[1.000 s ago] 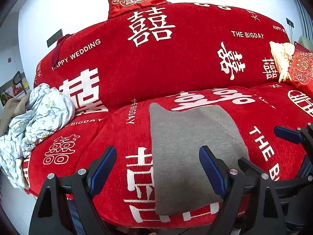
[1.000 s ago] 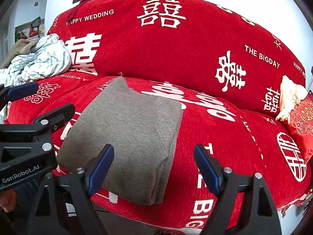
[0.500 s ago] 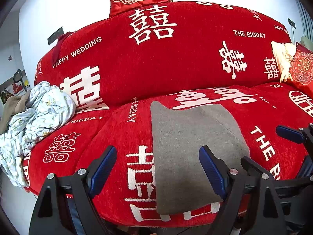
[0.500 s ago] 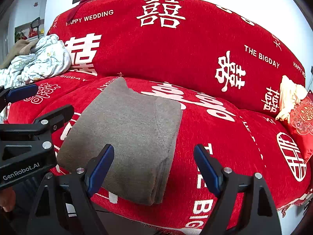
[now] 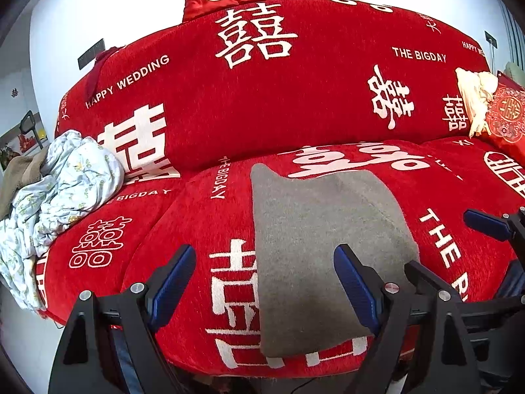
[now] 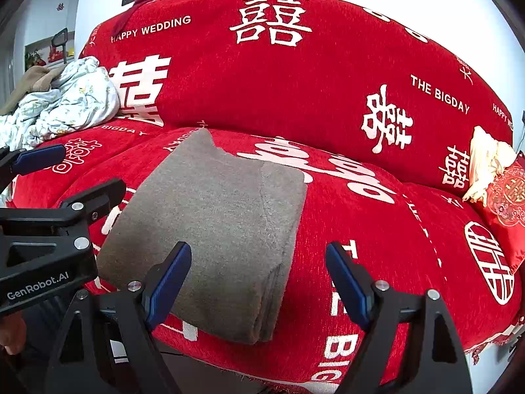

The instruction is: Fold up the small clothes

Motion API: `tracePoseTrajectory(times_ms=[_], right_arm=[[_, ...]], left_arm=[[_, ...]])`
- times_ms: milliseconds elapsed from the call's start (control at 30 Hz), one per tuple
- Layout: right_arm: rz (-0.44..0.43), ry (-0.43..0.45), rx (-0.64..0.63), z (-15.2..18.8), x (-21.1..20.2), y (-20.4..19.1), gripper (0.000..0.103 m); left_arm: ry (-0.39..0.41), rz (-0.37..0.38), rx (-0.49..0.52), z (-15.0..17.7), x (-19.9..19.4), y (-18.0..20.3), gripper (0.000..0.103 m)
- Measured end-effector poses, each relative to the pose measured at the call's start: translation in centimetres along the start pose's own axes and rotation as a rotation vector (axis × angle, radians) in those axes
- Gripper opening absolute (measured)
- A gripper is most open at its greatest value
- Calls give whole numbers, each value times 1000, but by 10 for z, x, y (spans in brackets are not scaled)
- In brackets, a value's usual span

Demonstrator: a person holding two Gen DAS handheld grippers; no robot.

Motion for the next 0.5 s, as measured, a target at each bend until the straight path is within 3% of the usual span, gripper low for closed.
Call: tracePoseTrajectory(times_ms=[500], right_arm=[[1, -2, -1, 0, 0, -1, 86]], left_arm=[[19, -30, -18, -1, -3, -4, 87]])
Point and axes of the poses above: each gripper's, at about its wrist camera, not at the fingertips, and x roughly the way its jaws point, y to its right, z to its underside, the point moved 1 cm from there along x, roughly the way its jaws point, and after that the axes turned 7 degrees about -x, right-handed, at the moved point
